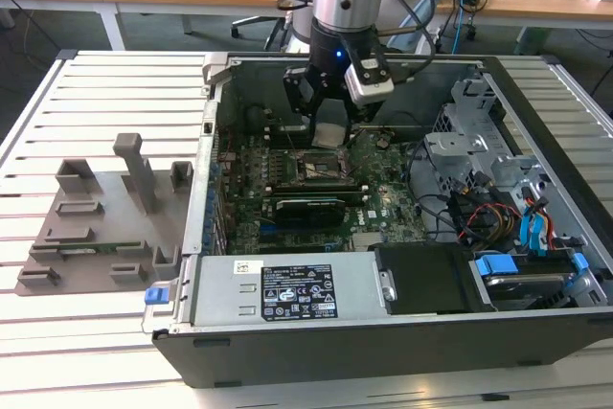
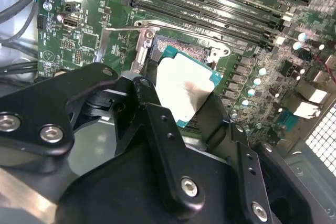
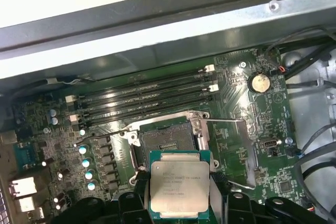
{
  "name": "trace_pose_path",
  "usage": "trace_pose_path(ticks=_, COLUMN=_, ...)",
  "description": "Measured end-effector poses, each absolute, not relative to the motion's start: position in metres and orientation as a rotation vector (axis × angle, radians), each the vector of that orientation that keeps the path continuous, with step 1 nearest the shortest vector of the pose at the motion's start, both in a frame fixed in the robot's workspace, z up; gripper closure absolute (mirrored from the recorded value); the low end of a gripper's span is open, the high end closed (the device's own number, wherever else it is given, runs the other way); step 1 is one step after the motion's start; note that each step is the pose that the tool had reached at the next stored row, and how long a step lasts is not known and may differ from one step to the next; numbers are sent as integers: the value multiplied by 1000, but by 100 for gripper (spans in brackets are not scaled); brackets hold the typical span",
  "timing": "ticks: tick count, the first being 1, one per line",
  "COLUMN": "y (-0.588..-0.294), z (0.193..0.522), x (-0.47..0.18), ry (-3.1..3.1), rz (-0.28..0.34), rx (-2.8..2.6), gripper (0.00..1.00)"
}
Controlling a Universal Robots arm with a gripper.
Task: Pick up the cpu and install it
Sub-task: 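Place the cpu into insertion slot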
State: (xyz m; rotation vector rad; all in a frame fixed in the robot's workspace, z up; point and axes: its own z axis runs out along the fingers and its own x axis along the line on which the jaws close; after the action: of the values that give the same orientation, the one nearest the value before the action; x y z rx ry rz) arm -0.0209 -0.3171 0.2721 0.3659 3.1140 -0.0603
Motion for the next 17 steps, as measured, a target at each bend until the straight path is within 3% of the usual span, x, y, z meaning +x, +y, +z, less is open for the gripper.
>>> trace_pose_path(ticks=17, y=-317, z=272, x=-21, ry=3077, rz=-62, rx=619, gripper=45)
